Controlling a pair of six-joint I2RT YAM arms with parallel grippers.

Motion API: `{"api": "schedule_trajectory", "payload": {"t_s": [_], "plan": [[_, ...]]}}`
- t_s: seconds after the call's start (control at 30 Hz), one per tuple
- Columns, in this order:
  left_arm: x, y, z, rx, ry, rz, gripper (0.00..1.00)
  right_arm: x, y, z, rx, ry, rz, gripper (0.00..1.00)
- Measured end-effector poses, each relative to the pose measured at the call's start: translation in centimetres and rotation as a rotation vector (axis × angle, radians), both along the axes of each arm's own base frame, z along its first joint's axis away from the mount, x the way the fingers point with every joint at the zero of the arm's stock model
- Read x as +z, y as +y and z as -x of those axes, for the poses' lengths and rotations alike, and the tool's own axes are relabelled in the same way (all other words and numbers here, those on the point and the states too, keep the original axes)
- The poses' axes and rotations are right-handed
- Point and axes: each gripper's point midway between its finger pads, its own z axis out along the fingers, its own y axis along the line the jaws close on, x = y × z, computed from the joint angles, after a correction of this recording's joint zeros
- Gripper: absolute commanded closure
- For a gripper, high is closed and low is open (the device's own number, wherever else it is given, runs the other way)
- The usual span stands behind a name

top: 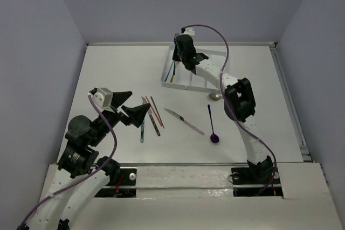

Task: Sort the eating utensils into containers

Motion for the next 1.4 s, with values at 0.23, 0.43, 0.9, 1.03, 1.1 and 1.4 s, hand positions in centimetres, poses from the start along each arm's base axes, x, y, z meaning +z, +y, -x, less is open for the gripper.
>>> {"api": "schedule_trajectory", "payload": {"t_s": [0.23,0.43,0.9,1.03,1.1,1.4], "plan": [[0.0,0.1,-0.1,0.007,0.001,0.001,0.01,-1.1,0.7,-2.6,-0.001,-0.003,-0.050,0.93],[0.0,0.1,-0.1,0.007,0.001,0.001,0.01,-2.5,1.6,-1.8,0.015,0.038,-0.064,0.68],[0.0,0.1,-0.1,0.007,0.001,0.001,0.01,-2.3,-0.2,2.4,0.060,0.082,-0.021,0.65],[0.0,0.1,-0.1,0.007,0.000,0.001,0.01,-0.1,-2.9,8.2,0.147,0.085,0.017,0.66],[0.0,0.1,-0.1,0.006,0.000,0.001,0.01,0.6,-4.9,12.6,0.198,0.091,0.037,0.60],[0.0,0.1,-0.1,0.009,0.002,0.000,0.01,-8.3,-7.5,28.0,0.400,0.366,0.228,0.46]]}}
